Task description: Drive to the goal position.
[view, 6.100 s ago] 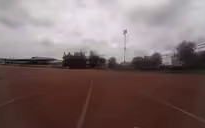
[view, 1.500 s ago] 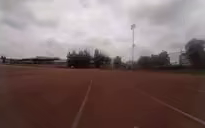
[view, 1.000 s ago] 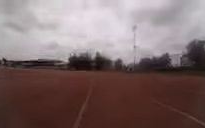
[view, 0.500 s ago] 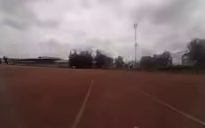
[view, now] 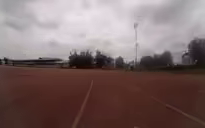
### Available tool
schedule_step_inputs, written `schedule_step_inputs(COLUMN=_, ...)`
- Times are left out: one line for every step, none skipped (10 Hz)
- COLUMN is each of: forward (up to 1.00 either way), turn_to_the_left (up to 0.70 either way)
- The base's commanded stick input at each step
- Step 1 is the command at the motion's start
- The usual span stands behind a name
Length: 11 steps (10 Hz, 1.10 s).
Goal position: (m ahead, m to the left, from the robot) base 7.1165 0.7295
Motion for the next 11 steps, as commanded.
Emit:
schedule_step_inputs(forward=0.70, turn_to_the_left=0.00)
schedule_step_inputs(forward=0.70, turn_to_the_left=0.00)
schedule_step_inputs(forward=0.70, turn_to_the_left=0.00)
schedule_step_inputs(forward=0.70, turn_to_the_left=0.00)
schedule_step_inputs(forward=0.70, turn_to_the_left=0.00)
schedule_step_inputs(forward=0.70, turn_to_the_left=0.00)
schedule_step_inputs(forward=0.70, turn_to_the_left=0.00)
schedule_step_inputs(forward=0.70, turn_to_the_left=0.00)
schedule_step_inputs(forward=0.70, turn_to_the_left=0.00)
schedule_step_inputs(forward=0.70, turn_to_the_left=0.00)
schedule_step_inputs(forward=0.70, turn_to_the_left=0.00)
